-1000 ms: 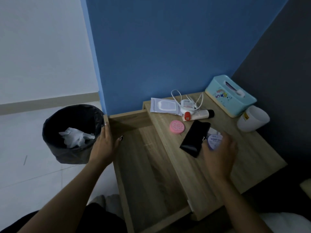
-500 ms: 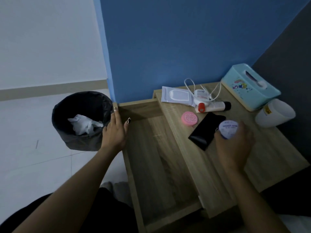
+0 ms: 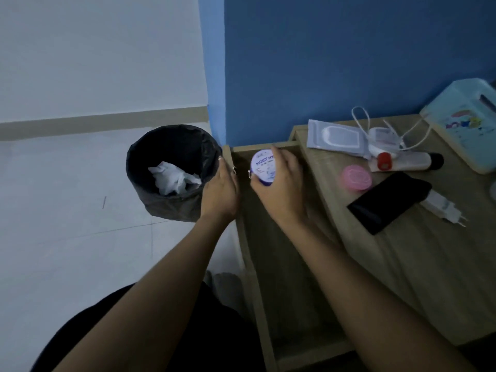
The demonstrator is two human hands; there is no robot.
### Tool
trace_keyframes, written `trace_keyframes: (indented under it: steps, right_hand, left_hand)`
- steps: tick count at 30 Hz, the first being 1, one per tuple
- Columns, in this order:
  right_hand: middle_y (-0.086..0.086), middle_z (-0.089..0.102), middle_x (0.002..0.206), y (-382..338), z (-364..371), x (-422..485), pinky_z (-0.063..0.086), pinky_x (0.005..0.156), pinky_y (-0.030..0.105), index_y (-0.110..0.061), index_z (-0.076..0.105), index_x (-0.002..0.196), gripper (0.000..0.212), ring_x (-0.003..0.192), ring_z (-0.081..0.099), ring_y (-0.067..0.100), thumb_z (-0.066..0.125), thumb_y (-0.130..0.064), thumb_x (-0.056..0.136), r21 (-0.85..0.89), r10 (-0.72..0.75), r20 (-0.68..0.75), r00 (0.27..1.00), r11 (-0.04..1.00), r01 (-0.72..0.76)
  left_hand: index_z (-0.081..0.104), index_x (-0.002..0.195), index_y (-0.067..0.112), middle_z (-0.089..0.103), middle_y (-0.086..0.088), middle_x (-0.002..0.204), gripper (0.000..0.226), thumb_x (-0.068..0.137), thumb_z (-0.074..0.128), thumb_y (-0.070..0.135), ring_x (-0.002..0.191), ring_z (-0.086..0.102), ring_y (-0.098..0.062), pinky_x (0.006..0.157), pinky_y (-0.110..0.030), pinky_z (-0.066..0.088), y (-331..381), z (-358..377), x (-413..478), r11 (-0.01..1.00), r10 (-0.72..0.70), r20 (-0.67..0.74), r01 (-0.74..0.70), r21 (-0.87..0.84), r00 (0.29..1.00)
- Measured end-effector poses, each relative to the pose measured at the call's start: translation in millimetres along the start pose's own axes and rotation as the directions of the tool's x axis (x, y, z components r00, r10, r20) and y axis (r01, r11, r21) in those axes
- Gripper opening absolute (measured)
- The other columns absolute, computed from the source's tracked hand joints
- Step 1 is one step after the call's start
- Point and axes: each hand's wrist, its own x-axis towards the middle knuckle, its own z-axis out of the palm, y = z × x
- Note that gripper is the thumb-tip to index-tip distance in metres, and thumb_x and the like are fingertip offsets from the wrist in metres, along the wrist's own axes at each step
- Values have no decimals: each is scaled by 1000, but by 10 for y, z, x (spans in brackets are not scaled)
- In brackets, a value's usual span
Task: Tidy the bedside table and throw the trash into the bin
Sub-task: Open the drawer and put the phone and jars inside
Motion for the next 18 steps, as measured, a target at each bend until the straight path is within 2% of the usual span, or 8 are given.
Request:
trace_keyframes:
  steps: [4,7,13,15,18]
  right_hand:
    - [13,44,141,129,518,-60,42,103,32,-12,43,140,68,129,43,27,73,-21,80,42,57,163,985,997,-65]
    - [15,40,146,224,742,-80,40,108,42,-11,37,143,66,134,41,28,67,-11,84,19,86,218,972,996,-93]
    - [18,49,139,242,910,-43,38,107,42,-5,41,134,52,129,47,30,58,-27,90,-18,147,316,937,989,-149]
    - [20,44,142,246,981,-37,33,111,39,-2,35,137,50,131,44,29,49,-26,95,-80,211,345,915,978,-195]
    - [24,27,150,287,1034,-70,20,115,35,3,19,143,52,140,29,32,32,-23,101,-196,238,324,916,964,-181]
  left_hand:
    - [14,150,4,46,-22,142,58,101,25,33,122,53,-37,99,-48,45,-65,37,23,999,11,0,-11,-34,1000]
    - [12,150,4,42,-21,146,57,102,25,30,125,50,-37,101,-47,43,-63,39,3,999,19,0,-19,-43,1000]
    - [12,151,7,38,-19,149,55,102,24,30,128,47,-37,103,-46,40,-24,42,-32,996,-15,1,15,-84,1000]
    - [13,151,7,40,-19,148,55,102,24,29,127,48,-37,103,-45,40,-21,34,-46,996,-22,3,23,-82,1000]
    - [13,151,7,40,-19,148,54,103,23,29,127,47,-38,103,-46,40,-13,35,-59,996,-30,4,30,-89,1000]
